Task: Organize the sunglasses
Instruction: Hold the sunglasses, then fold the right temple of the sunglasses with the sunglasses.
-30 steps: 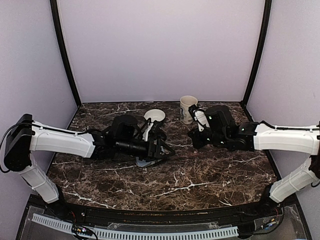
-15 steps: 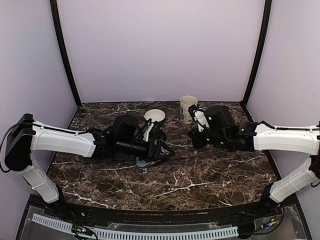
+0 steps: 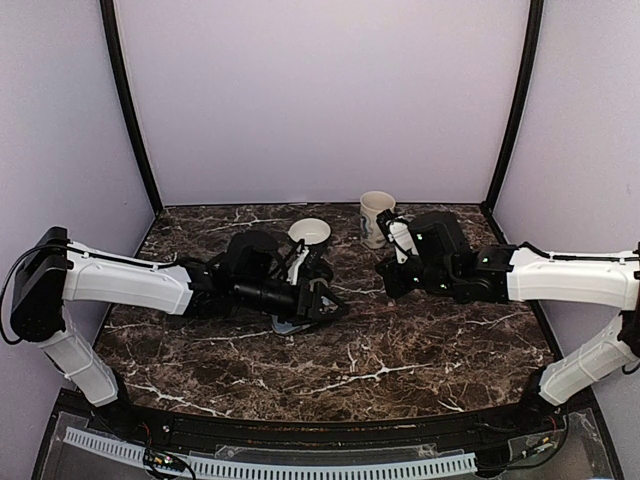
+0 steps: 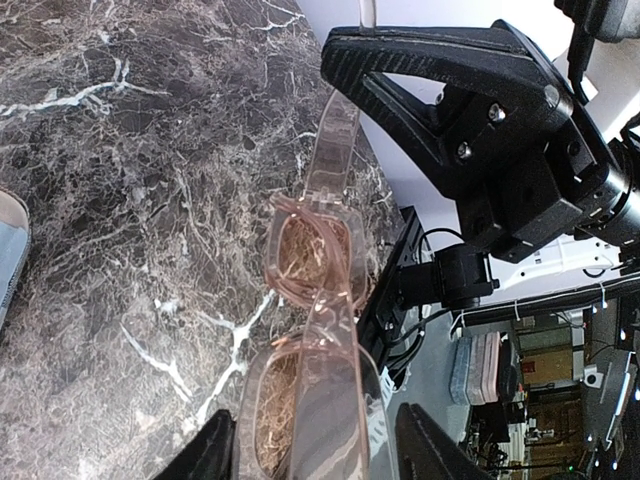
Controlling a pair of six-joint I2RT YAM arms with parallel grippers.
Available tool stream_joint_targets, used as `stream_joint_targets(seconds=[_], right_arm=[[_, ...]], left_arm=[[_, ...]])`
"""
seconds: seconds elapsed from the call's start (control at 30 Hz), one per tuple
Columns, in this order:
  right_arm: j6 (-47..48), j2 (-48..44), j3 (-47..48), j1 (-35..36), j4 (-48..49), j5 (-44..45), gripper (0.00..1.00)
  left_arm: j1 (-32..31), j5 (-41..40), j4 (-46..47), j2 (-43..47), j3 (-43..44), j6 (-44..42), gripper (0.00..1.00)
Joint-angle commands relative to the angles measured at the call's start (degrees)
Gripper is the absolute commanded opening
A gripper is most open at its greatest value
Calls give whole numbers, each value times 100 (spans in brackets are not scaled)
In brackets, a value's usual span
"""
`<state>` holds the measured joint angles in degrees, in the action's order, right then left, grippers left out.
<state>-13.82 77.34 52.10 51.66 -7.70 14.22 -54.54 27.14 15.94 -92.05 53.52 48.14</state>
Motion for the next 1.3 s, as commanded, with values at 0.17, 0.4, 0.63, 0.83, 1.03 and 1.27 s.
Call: stream_joint_targets(seconds=[0.17,0.4,0.63,0.83,1.03,1.27], right_arm=[[-24,-70,12,46,218,88,0],[2,-49,7,55,226,44,0],[20,-21,-8,55,220,-129,13],[-2,44,11,55,177,-325,28],[-130,-106,-2,55,84,-370,39],[-230,-247,-9,59,-16,-692,56]], left_arm=[[-21,134,-65,-13,152,-147,44],[-19,127,-18,-17,133,-165,32],[-13,31,-47,-6,119,-241,18],[-12,-30,-105,7,114,-292,12],[-12,-109,-174,6,122,-352,8],[-12,-148,-235,12,144,-426,3]])
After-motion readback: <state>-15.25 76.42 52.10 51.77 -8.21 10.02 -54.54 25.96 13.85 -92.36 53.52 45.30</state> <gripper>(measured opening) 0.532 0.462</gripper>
